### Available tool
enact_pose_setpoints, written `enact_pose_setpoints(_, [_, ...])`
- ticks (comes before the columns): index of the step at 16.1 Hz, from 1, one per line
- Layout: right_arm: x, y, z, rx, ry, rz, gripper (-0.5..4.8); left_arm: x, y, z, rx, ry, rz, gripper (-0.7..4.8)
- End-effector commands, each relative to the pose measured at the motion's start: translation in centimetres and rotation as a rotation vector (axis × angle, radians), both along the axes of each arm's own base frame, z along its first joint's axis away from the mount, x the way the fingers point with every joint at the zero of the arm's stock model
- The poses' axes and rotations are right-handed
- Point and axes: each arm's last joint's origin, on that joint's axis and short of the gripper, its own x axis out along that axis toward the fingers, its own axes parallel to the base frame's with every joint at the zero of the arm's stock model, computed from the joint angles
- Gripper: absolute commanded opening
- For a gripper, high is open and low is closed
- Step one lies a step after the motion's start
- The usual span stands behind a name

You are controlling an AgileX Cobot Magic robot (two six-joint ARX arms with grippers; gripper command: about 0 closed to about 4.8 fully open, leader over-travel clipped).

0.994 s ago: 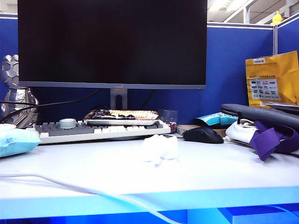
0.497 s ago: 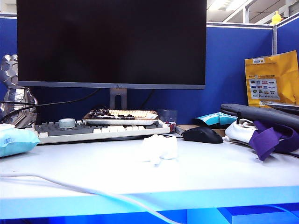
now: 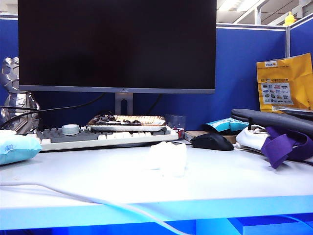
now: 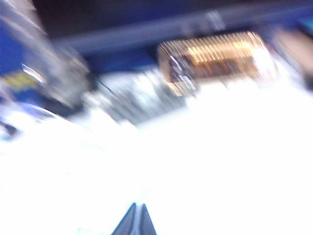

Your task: Pull out a wet wipe from the sky blue wet wipes packet and place it on the table.

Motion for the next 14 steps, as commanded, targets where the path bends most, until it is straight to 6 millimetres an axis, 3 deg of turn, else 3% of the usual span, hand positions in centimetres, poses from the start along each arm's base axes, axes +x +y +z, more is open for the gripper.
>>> enact_pose_setpoints(1, [0.0, 0.0, 0.0, 0.003, -0.006, -0.001, -0.01, 0.3, -0.7, -2.2, -0.062, 0.016, -0.151, 0.03])
enact_pose_setpoints(2, [0.0, 0.0, 0.0, 0.003, -0.006, -0.002, -0.01, 0.7, -0.7, -3.4, -0.092, 0.004, -0.189, -0.06])
enact_pose_setpoints(7, [0.0, 0.0, 0.0, 0.003, -0.006, -0.002, -0.01, 1.1, 0.4, -4.8, -0.169, -0.066, -0.23, -0.05])
enact_pose_setpoints(14, [0.0, 0.0, 0.0, 0.003, -0.006, -0.002, -0.01, -2.9, 3.4, -7.7, -0.186, -0.189, -0.082, -0.05])
